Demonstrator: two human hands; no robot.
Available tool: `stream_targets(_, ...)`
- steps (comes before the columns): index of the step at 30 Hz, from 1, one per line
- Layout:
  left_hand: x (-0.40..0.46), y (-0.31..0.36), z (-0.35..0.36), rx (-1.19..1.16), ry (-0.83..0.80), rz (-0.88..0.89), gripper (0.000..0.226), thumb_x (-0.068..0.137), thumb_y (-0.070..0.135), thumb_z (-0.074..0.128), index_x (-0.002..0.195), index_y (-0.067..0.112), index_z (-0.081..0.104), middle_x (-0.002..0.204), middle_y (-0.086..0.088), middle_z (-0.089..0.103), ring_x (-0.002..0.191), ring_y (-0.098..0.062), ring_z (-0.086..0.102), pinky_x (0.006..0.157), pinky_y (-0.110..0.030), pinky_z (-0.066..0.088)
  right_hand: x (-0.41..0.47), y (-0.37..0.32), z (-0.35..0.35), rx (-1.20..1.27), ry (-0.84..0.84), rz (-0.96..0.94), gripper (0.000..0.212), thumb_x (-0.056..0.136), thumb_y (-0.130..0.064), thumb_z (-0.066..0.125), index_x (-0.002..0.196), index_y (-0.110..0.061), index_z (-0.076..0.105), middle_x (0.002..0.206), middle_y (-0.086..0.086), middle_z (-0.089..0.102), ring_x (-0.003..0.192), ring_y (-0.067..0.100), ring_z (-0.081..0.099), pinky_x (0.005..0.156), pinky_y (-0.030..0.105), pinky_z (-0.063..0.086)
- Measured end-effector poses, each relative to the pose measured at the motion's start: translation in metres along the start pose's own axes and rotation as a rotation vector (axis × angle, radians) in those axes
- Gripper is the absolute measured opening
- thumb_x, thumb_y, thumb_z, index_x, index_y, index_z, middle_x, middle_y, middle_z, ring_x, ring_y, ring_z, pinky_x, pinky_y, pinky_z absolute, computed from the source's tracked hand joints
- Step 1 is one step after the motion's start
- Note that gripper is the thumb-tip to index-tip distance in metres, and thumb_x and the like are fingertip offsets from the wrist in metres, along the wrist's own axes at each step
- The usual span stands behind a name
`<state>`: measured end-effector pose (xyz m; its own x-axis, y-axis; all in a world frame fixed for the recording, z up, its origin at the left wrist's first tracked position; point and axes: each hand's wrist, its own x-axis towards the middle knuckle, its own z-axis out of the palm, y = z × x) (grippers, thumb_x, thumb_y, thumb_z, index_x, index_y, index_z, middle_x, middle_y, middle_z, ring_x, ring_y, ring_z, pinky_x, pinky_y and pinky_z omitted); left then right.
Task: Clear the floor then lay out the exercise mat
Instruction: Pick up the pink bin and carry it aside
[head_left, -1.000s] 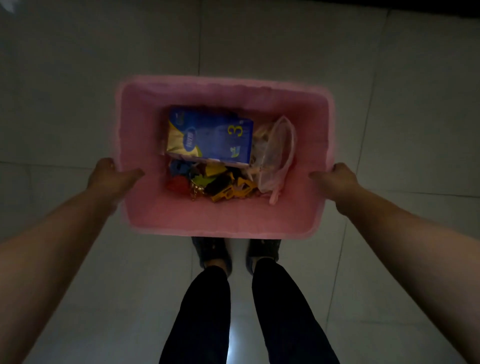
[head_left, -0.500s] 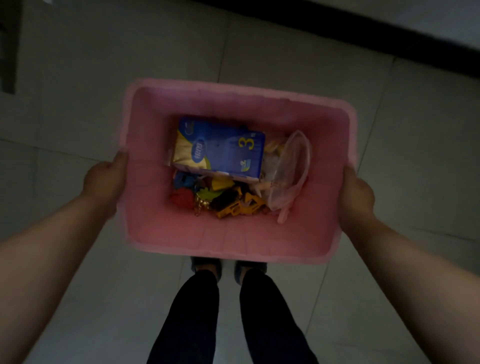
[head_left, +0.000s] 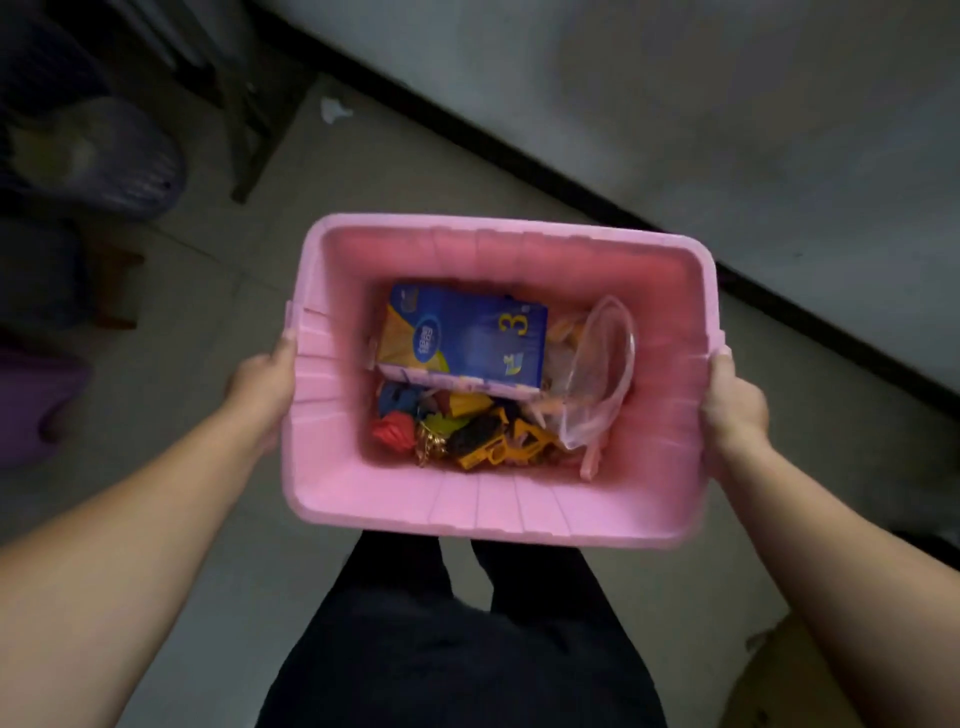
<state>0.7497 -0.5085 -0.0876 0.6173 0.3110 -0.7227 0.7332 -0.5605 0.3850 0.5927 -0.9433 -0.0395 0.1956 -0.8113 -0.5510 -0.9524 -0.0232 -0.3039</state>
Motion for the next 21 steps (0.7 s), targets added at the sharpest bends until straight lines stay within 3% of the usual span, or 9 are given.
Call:
stream_targets(2,-0.027,-0.009,-0.026,-0.058,0.01,-0.014,0.086,0.082,0.07,0.039,0.113,-0.007,0.062,0.117,-0.03,0.064,0.11,-0.038,0.063,0.099,-0.051,0.049,-0.026,-0.016,-0.021,-0.015,0.013,-0.021,0.079,0.076,-0.076,0.025,0.067,-0.005,0.057,0.097,0.023,0.066,0.094,0.041,0.063,0.093,0.051,0.051)
stream_targets(7,-0.084,-0.039,-0.071,-0.175,0.031,-0.097,0.081,0.089,0.063,0.041,0.129,-0.006,0.053,0.135,-0.028,0.054,0.123,-0.039,0.054,0.106,-0.049,0.044,-0.068,-0.051,-0.05,-0.109,-0.08,-0.201,0.056,0.094,-0.046,0.026,0.096,-0.004,0.063,0.111,0.039,0.059,0.101,0.048,0.057,0.078,0.041,0.038)
stream_targets(9,-0.101,-0.051,-0.078,-0.199,0.082,-0.124,0.079,0.09,0.062,0.041,0.131,-0.005,0.052,0.138,-0.028,0.051,0.125,-0.04,0.051,0.107,-0.045,0.042,-0.069,-0.061,-0.052,-0.195,-0.126,-0.25,0.05,0.1,-0.037,0.025,0.096,-0.003,0.061,0.116,0.041,0.058,0.105,0.049,0.057,0.076,0.037,0.033)
stream_targets(14,-0.135,-0.067,-0.088,-0.243,0.228,-0.116,0.06,0.095,0.047,0.045,0.124,-0.003,0.06,0.133,-0.027,0.056,0.125,-0.038,0.052,0.106,-0.04,0.041,-0.07,-0.092,-0.036,-0.215,-0.19,-0.298,0.071,0.091,-0.053,0.026,0.1,0.005,0.066,0.115,0.038,0.06,0.105,0.045,0.058,0.084,0.043,0.041)
stream_targets(17,-0.157,-0.081,-0.091,-0.261,0.336,-0.168,0.057,0.096,0.04,0.046,0.121,-0.009,0.06,0.132,-0.032,0.054,0.127,-0.041,0.05,0.11,-0.043,0.039,-0.077,-0.112,-0.02,-0.233,-0.242,-0.371,0.066,0.085,-0.059,0.027,0.08,-0.001,0.059,0.105,0.035,0.062,0.089,0.038,0.056,0.083,0.045,0.041)
stream_targets(21,-0.185,-0.116,-0.096,-0.348,0.423,-0.319,0.056,0.093,0.044,0.045,0.108,-0.006,0.066,0.117,-0.033,0.063,0.109,-0.043,0.06,0.095,-0.047,0.05,-0.093,-0.139,0.012,-0.239,-0.297,-0.468,0.085,0.074,-0.083,0.031,0.062,-0.003,0.057,0.073,0.017,0.064,0.064,0.033,0.054,0.068,0.04,0.046)
